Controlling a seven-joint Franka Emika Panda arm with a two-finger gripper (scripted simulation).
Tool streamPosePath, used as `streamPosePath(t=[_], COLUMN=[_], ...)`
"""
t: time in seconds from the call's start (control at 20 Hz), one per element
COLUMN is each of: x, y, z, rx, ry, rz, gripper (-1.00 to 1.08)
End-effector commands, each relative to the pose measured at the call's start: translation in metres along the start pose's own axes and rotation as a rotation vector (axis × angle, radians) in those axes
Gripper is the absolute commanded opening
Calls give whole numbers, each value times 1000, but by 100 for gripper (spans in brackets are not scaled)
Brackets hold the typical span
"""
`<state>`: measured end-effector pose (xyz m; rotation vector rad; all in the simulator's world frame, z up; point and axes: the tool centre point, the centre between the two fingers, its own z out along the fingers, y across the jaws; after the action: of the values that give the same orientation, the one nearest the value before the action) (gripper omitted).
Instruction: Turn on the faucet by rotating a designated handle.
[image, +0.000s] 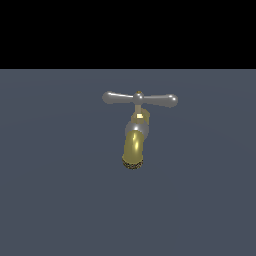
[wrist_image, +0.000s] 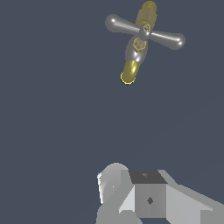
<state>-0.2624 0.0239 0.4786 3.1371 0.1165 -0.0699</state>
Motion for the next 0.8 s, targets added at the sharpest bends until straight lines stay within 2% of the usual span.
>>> streamPosePath(t=[0.0, 0.4, 0.75], x=[0, 1, 6], y=[0, 7, 24], z=[0, 7, 26], rx=[0, -1, -3], ry=[0, 1, 3], rz=[0, -35, -122], gripper=[-100, -100, -100])
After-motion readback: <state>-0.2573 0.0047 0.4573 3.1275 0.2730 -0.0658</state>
